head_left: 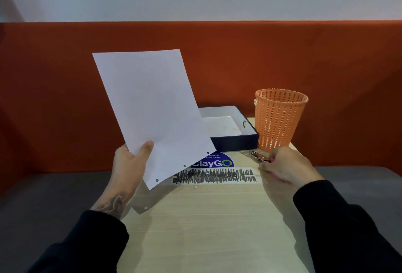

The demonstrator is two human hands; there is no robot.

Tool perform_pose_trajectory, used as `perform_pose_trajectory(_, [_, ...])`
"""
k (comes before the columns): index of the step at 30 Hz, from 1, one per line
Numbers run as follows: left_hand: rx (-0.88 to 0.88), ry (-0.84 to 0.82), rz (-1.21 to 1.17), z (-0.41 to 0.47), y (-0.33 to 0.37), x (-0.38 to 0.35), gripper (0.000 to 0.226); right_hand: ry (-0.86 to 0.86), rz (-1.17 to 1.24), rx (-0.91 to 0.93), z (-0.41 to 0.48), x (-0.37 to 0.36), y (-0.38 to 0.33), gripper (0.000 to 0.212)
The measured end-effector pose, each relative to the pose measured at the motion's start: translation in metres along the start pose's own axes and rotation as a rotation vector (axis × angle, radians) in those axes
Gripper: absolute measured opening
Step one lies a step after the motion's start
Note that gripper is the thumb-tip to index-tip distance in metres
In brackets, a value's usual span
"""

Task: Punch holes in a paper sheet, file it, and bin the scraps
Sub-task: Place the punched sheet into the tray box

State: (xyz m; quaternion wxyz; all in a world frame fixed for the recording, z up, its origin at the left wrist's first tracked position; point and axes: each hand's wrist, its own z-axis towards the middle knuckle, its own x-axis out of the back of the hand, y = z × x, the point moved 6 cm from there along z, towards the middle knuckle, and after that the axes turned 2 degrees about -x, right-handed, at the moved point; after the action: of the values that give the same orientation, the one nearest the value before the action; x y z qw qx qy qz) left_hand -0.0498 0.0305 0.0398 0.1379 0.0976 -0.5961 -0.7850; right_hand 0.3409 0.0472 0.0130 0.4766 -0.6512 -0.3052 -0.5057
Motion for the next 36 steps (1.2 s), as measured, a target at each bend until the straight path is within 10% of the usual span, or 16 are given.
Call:
perform_pose_trajectory(4, [-0.025,-0.044,-0.051,0.0,0.003,-0.004,0.009,0.091,0.002,0.065,-0.007,0.013,-0.011,0.039])
perform_pose_trajectory(12, [-0.015,-0.237,-0.103,0.021,0.02,-0.04,0.008,-0.056,1.047,0.448,-0.033,0.047,-0.115,0.036])
perform_pose_trajectory(15, [-0.05,-0.267,-0.044,0.037,0.025,-0.049,0.009,0.04,1.081,0.472,-0.023,0.05,-0.127,0.014])
perform_pose_trajectory(30, [0.118,-0.198,-0.128,0.041,-0.033,-0.075,0.02,-0.102,1.08,0.396,-0.01,-0.017,-0.102,0.033])
perform_pose_trajectory(36, [-0.091,-0.069,0.038,0.053,-0.01,-0.062,0.022,0.021,1.15,0.404,-0.005,-0.003,-0.099,0.038])
